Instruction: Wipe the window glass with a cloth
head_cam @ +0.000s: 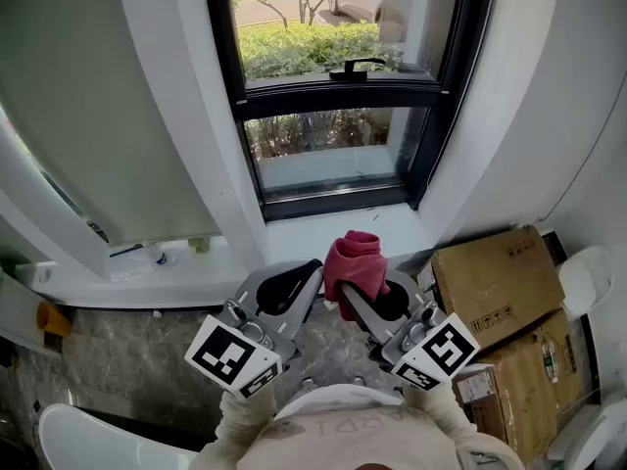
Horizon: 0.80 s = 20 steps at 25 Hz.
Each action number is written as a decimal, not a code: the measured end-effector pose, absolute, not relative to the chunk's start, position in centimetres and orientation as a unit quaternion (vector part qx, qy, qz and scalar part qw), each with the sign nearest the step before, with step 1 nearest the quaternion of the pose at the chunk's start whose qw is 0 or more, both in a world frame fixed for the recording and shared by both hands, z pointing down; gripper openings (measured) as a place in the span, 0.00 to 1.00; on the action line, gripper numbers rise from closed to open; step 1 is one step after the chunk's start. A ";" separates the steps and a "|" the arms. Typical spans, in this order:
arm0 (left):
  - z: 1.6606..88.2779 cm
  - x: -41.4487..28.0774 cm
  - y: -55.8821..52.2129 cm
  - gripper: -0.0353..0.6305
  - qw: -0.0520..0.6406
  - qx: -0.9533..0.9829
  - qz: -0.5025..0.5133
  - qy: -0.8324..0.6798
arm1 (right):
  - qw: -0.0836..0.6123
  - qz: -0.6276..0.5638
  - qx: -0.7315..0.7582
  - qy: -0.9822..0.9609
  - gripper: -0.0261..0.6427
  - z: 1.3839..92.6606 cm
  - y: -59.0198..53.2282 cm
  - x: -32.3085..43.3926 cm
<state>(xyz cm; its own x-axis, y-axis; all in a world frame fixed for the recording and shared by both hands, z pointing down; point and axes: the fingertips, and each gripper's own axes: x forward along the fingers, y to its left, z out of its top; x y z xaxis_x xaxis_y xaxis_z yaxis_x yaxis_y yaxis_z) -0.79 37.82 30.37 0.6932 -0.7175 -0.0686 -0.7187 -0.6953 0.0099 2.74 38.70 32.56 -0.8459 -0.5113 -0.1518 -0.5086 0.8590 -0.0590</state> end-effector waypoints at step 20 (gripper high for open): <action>32.3 -6.9 38.7 0.06 0.003 -0.924 0.049 0.379 | 0.080 -0.027 -0.283 0.955 0.16 34.0 39.6 -2.7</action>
<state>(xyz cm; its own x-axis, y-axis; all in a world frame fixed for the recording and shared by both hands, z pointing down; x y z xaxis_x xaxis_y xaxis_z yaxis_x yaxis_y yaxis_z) -6.94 38.72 32.25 0.7073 -0.7009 -0.0922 -0.7016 -0.7120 0.0305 -2.71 39.56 34.01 -0.8273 -0.5446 -0.1376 -0.5359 0.8387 -0.0969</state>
